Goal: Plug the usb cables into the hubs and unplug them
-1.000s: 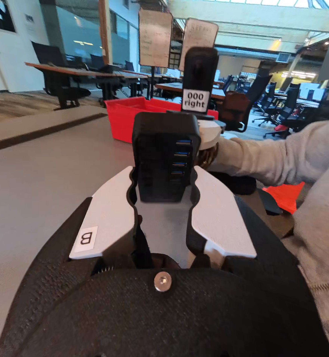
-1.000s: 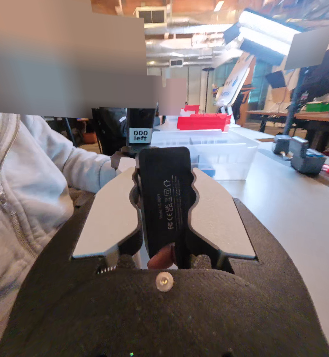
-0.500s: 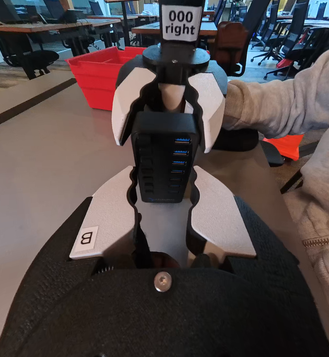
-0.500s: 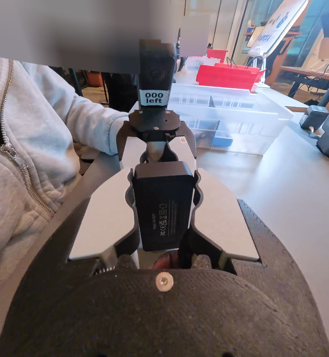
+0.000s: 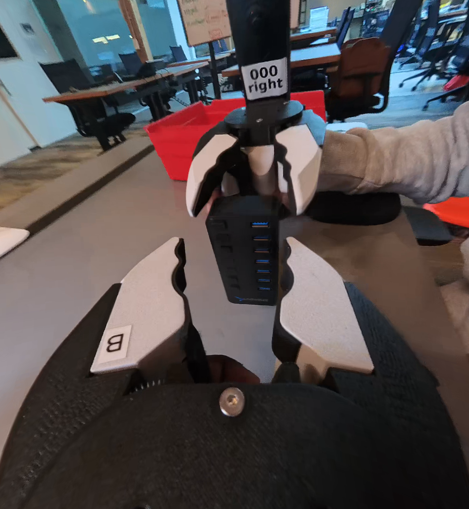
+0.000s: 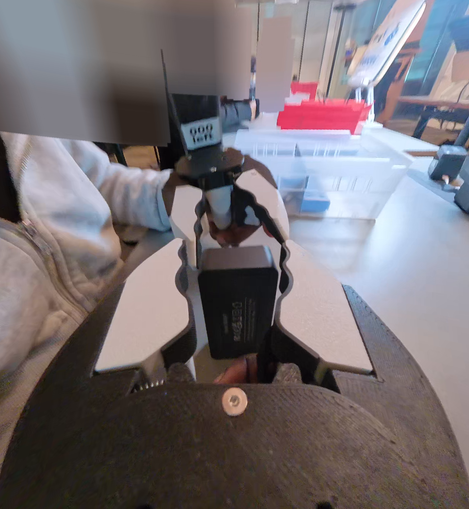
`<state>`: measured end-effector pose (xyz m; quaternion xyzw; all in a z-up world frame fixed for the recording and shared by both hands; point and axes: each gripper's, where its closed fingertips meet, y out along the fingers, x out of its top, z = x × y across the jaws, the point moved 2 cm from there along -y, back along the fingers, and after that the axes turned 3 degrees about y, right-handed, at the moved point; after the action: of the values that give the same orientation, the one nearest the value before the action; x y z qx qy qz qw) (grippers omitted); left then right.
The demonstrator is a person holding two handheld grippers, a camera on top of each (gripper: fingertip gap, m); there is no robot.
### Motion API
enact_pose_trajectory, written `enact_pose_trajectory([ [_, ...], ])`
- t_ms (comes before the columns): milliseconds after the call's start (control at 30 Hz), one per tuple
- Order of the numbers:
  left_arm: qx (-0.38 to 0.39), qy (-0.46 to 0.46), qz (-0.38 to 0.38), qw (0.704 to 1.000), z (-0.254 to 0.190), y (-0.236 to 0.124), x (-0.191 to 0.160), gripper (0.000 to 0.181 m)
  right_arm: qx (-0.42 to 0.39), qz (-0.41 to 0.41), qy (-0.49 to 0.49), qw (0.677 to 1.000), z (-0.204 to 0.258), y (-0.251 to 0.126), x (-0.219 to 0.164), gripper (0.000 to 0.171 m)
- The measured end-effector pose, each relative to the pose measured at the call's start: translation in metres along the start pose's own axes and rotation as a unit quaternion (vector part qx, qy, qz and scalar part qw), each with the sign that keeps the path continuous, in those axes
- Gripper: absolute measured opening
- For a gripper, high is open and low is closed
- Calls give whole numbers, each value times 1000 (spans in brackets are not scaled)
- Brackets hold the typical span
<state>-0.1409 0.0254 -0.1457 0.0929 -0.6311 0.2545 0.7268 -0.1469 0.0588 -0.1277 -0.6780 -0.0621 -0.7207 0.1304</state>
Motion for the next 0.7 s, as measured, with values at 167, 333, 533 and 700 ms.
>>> enact_pose_trajectory([
  [167,29,7,-72,997,-4,-36,42,69,-18,-112,35,993,-11,-18,29,66],
  [333,199,-6,-43,979,32,-138,73,58,-26,-153,53,986,-17,-25,37,64],
  [533,404,-163,352,828,109,-283,-49,55,-26,-137,45,989,-14,-19,33,63],
  [700,384,-165,493,763,137,-306,-120,50,-33,-135,45,989,-17,-18,31,62],
])
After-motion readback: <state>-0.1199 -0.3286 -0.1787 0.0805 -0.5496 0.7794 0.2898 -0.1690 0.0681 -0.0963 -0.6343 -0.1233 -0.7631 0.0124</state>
